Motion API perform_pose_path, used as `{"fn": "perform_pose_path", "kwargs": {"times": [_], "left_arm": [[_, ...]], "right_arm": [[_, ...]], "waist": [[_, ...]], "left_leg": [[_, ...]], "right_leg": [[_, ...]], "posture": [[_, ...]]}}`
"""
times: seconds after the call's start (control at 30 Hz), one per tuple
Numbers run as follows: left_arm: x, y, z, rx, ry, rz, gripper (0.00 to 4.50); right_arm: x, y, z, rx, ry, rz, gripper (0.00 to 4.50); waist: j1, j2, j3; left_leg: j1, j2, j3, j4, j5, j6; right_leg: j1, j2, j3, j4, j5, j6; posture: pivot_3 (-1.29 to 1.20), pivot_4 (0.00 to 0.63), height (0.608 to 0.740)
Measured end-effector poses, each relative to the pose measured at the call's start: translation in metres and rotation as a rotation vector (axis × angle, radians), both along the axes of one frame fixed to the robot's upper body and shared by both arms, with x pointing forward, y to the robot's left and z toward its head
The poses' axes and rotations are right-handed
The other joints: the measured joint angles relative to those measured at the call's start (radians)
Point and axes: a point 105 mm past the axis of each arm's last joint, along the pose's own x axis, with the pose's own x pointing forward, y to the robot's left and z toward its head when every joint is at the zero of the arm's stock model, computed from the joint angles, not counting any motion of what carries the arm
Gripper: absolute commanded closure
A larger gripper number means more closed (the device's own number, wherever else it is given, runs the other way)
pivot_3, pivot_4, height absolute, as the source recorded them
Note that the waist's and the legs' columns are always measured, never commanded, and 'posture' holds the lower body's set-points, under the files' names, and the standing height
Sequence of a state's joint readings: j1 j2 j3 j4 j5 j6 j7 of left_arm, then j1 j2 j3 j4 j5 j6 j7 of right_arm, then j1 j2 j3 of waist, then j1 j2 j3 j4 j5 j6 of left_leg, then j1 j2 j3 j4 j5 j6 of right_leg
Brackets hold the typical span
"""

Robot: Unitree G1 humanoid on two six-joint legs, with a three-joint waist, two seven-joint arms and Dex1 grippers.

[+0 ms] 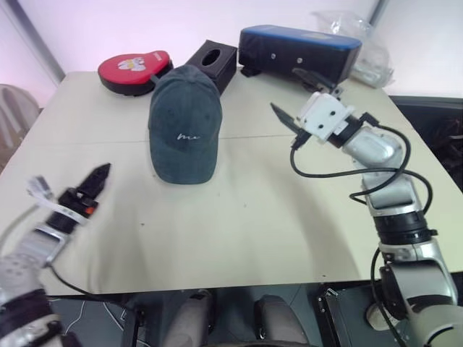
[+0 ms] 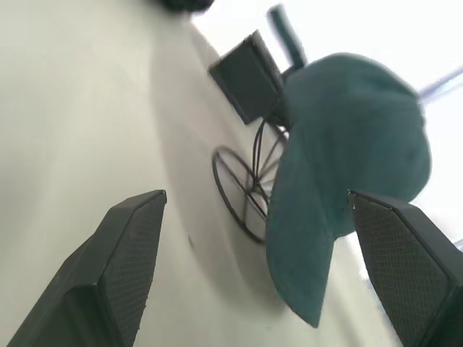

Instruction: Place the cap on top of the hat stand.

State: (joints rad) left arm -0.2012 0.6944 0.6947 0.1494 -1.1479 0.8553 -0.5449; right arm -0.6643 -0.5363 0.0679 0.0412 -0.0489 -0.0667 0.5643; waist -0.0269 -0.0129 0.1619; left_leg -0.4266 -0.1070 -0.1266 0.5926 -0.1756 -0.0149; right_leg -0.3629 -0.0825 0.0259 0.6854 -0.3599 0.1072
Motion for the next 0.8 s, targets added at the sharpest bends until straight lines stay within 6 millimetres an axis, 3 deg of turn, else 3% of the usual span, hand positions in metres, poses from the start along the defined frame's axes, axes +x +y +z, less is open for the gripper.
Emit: {"fn": "perform_pose_path", "kwargs": {"times": [0.13,0.27,0.5,0.63,0.8], "left_arm": [[0.008,0.0,0.048,0.291,-0.093,-0.039,0.32],[0.018,-0.025,0.064,0.532,-0.147,-0.16,0.32],[0.022,-0.052,0.068,0.837,-0.235,-0.337,0.32],[0.02,-0.058,0.071,0.871,-0.261,-0.386,0.32],[0.013,-0.055,0.06,0.88,-0.227,-0.436,0.32]], "right_arm": [[0.002,0.0,-0.022,0.068,0.231,0.045,0.98],[-0.003,0.003,-0.032,0.102,0.389,0.104,0.98],[-0.014,-0.016,-0.013,0.115,0.534,0.159,0.98],[-0.027,-0.014,-0.005,0.087,0.575,0.221,0.98],[-0.035,-0.011,-0.005,0.064,0.604,0.255,0.98]], "waist": [[0.02,0.0,0.0],[0.013,0.001,0.001],[0.006,0.002,0.001],[0.005,0.002,0.001],[0.006,0.002,0.001]], "left_leg": [[0.0,-0.001,0.0,0.0,-0.001,0.001],[0.0,-0.001,0.0,-0.002,-0.001,0.001],[-0.002,0.0,0.001,-0.007,-0.001,0.001],[-0.003,0.0,0.001,-0.008,-0.001,0.002],[-0.003,0.0,0.001,-0.008,-0.001,0.002]], "right_leg": [[0.0,-0.001,-0.001,-0.001,0.0,0.0],[-0.001,-0.001,0.0,-0.001,0.0,0.0],[-0.005,-0.001,0.001,-0.002,0.0,-0.001],[-0.006,-0.001,0.001,-0.002,0.0,-0.001],[-0.007,-0.001,0.001,-0.002,0.0,-0.001]], "posture": [[0.0,0.15,0.74],[0.0,0.15,0.74],[0.0,0.15,0.74],[0.0,0.15,0.74],[0.0,0.15,0.74]]}}
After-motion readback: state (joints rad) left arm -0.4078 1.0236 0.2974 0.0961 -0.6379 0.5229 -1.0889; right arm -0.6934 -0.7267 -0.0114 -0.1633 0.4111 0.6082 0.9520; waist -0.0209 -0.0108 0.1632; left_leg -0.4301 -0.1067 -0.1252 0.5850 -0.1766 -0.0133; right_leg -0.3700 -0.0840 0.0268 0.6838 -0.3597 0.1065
